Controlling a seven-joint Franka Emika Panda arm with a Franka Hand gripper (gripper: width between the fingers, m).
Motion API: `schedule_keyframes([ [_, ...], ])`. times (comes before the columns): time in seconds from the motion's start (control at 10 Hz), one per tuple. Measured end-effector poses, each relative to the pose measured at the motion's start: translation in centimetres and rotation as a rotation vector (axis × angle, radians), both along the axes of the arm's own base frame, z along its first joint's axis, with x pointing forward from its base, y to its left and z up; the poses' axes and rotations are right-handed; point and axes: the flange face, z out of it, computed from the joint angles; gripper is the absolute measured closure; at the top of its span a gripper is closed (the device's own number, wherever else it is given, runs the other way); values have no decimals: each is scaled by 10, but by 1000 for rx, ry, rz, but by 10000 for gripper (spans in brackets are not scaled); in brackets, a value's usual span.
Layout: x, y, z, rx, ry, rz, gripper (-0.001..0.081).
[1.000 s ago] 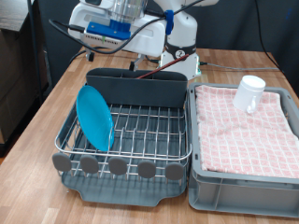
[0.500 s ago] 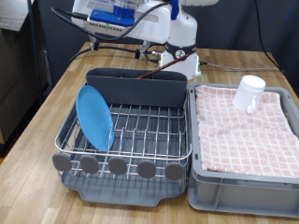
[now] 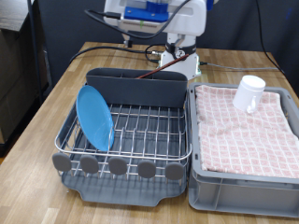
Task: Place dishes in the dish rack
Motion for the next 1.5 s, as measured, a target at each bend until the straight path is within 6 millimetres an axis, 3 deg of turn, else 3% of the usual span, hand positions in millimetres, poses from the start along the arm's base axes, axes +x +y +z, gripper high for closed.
schedule_keyframes([
  [0.3, 0, 50, 11, 8, -4, -25, 3],
  [0.6, -3, 85, 17, 9, 10, -28, 3],
  [1.5, -31, 166, 11, 32, 34, -29, 3],
])
